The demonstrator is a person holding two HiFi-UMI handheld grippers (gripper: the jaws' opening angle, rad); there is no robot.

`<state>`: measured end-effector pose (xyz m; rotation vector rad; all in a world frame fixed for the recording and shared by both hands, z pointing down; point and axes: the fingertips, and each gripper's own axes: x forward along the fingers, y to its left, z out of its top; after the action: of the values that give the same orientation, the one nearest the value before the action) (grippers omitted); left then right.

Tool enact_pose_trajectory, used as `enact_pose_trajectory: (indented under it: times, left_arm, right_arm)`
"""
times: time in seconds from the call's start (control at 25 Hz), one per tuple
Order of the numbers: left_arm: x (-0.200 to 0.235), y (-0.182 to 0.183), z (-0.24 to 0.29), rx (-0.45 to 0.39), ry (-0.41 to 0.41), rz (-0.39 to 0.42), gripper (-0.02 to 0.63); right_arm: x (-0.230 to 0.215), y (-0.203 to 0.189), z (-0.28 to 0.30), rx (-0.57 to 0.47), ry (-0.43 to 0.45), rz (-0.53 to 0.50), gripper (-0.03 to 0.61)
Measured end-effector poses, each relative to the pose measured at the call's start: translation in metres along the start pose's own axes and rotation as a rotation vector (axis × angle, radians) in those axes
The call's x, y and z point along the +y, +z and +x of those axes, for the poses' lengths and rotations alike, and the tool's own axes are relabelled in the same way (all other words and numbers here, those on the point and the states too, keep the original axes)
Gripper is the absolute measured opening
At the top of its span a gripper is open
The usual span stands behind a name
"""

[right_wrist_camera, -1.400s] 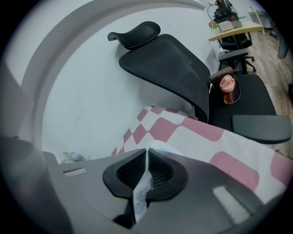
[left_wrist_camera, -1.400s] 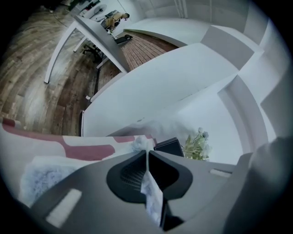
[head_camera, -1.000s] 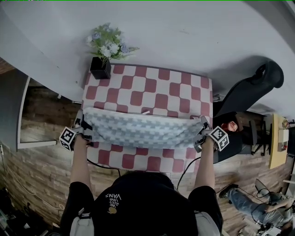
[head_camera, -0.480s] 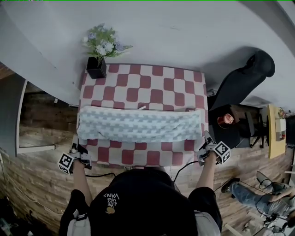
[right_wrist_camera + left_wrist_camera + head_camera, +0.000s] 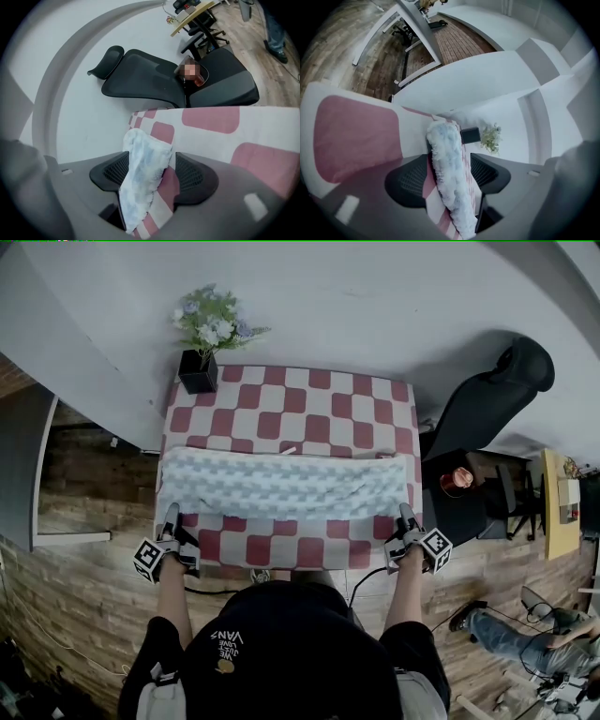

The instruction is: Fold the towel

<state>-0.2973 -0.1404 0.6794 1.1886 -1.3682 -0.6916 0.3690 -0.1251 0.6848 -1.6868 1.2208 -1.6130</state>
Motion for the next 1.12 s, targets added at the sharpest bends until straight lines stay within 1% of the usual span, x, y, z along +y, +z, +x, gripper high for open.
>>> enact_pose_trajectory:
  times: [0.12,0.24,0.28,0.32,0.36,0.44,0.48,0.52,0.56,0.64,0.72,0.8,0.84,0.88,0.92,0.96,1.04,1.12]
  left_arm:
    - [-0.001,0.002,0.006,-0.002,-0.011,-0.006,0.267]
    - [-0.003,0.003,0.015,-0.008,-0.011,-0.021,0.267]
    - [-0.002,0.004,0.018,-0.015,-0.005,-0.031,0.267]
    - [-0.001,0.006,0.021,-0.022,0.005,-0.040,0.267]
    - [0.000,0.007,0.024,-0.028,0.018,-0.045,0.265]
    - [0.000,0.010,0.030,-0.033,0.042,-0.031,0.242]
    - [-0.002,0.011,0.032,-0.034,0.047,-0.013,0.201]
    - [-0.005,0.011,0.034,-0.038,0.046,0.007,0.129]
    - [-0.009,0.011,0.035,-0.043,0.036,0.025,0.070]
    - [-0.026,0.008,0.037,-0.050,-0.019,0.071,0.046]
    - [-0.054,-0.001,0.037,-0.040,-0.123,0.156,0.038]
    - [-0.080,-0.016,0.033,-0.003,-0.212,0.270,0.037]
    - [-0.091,-0.029,0.031,0.033,-0.250,0.305,0.037]
    - [-0.103,-0.047,0.030,0.082,-0.299,0.298,0.037]
    - [-0.109,-0.069,0.029,0.138,-0.337,0.274,0.038]
    - [-0.108,-0.088,0.027,0.194,-0.341,0.269,0.038]
    - [-0.090,-0.119,0.022,0.281,-0.282,0.280,0.038]
    - [-0.068,-0.141,0.015,0.328,-0.222,0.224,0.038]
  right_arm:
    - [0.004,-0.002,0.013,0.017,-0.011,-0.010,0.289]
    - [0.002,-0.001,0.023,0.032,-0.036,-0.012,0.229]
    - [0.000,0.000,0.026,0.034,-0.051,-0.018,0.187]
    - [-0.001,0.002,0.028,0.031,-0.066,-0.033,0.129]
    - [-0.001,0.006,0.028,0.022,-0.074,-0.057,0.047]
    - [0.013,0.017,0.027,0.001,-0.048,-0.122,0.032]
    - [0.024,0.023,0.026,-0.006,-0.022,-0.155,0.029]
    - [0.036,0.030,0.024,-0.010,0.005,-0.188,0.028]
    - [0.048,0.037,0.023,-0.012,0.032,-0.219,0.026]
    - [0.071,0.054,0.016,-0.025,0.067,-0.274,0.025]
    - [0.092,0.072,0.000,-0.059,0.059,-0.304,0.023]
    - [0.107,0.098,-0.015,-0.106,0.082,-0.336,0.023]
    - [0.111,0.114,-0.020,-0.130,0.107,-0.357,0.023]
    - [0.111,0.130,-0.026,-0.154,0.119,-0.375,0.023]
    - [0.108,0.144,-0.034,-0.176,0.113,-0.383,0.023]
    - [0.101,0.156,-0.042,-0.196,0.096,-0.383,0.023]
    - [0.082,0.173,-0.056,-0.217,0.048,-0.368,0.023]
    - [0.055,0.180,-0.066,-0.220,-0.011,-0.346,0.023]
